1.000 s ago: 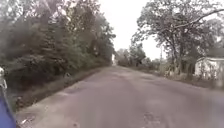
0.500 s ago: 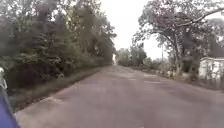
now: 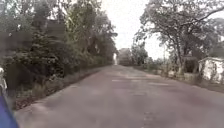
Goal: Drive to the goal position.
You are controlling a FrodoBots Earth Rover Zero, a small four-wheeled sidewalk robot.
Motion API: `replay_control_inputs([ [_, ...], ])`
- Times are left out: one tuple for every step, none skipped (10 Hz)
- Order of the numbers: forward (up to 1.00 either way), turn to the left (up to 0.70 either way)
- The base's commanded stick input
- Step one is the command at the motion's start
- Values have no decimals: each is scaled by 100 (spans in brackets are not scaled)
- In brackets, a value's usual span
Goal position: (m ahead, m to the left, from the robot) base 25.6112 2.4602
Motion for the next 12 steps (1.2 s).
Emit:
replay_control_inputs([
  [70,-1],
  [70,-1],
  [70,-1],
  [70,-1],
  [70,-1],
  [70,-1],
  [70,-1],
  [70,-1],
  [70,-1],
  [70,-1],
  [70,-1],
  [70,-1],
])
